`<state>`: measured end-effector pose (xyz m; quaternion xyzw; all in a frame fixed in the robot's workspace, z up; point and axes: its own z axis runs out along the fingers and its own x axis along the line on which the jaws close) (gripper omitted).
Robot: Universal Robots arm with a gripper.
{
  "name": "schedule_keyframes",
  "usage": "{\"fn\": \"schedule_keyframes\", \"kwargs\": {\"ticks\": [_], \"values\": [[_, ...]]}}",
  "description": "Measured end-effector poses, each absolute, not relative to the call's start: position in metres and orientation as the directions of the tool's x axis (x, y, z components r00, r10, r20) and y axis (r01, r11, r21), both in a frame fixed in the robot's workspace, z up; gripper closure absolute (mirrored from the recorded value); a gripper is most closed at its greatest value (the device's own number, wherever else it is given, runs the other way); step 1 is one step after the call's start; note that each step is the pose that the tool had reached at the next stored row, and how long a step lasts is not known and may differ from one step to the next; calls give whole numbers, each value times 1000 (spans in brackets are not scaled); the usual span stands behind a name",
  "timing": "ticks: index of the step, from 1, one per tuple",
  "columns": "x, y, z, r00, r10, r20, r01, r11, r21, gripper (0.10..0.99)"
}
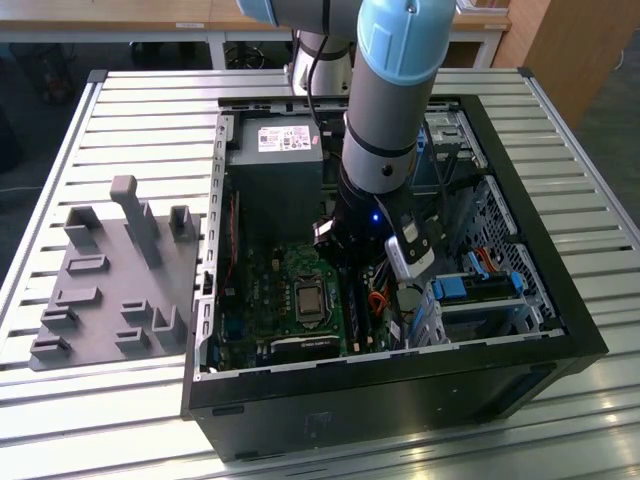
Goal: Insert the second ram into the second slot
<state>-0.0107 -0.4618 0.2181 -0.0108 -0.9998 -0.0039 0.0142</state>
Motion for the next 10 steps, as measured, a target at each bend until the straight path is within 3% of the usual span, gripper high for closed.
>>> {"fn": "schedule_keyframes", "kwargs": {"ticks": [10], "values": [[-11,-462,214,-999,23,29,23,1000,7,949]]}}
